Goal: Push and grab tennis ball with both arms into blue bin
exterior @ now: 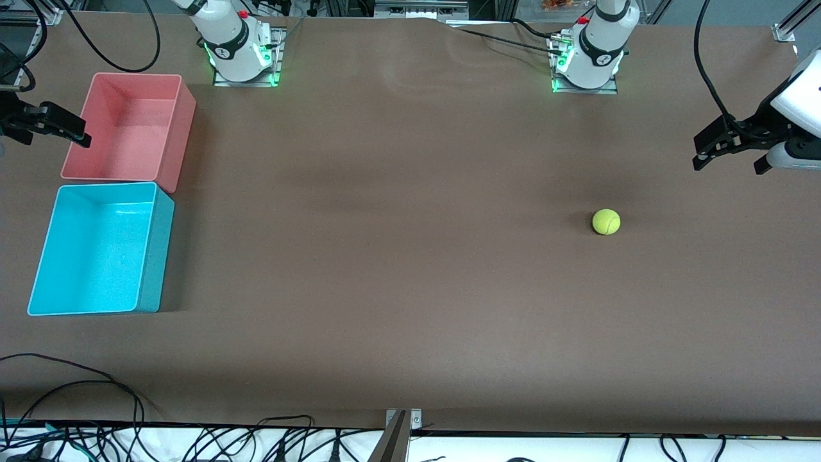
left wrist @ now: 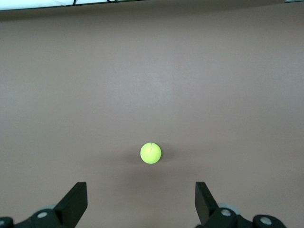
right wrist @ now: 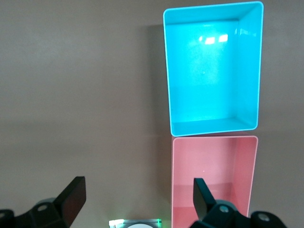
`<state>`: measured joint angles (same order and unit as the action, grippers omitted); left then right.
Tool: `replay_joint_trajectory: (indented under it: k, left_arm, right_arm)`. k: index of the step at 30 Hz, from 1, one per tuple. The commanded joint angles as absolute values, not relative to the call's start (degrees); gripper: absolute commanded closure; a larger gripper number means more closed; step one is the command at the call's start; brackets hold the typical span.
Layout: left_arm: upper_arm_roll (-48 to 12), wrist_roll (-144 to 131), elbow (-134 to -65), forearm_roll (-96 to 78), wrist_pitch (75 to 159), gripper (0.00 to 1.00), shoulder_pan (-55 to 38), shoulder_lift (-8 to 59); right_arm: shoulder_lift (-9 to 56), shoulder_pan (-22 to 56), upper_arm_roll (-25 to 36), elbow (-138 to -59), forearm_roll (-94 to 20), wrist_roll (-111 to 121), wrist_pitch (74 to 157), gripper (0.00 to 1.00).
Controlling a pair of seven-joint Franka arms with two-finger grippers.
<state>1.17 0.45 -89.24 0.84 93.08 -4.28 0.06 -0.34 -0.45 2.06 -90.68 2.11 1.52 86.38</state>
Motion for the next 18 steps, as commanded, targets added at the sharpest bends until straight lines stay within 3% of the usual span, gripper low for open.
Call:
replay_joint_trajectory:
  k: [1, 18]
  left_arm:
    - [1.0, 0.4, -87.3, 0.4, 91.5, 0.00, -4.0, 0.7]
    - [1.0, 0.4, -87.3, 0.4, 91.5, 0.00, -4.0, 0.7]
  right_arm:
    - [-1.1, -0.4, 1.3, -90.8, 1.5, 1.4, 85.7, 0.00]
    - [-1.3, -0.2, 1.0, -90.6, 1.3, 1.3, 85.5, 0.00]
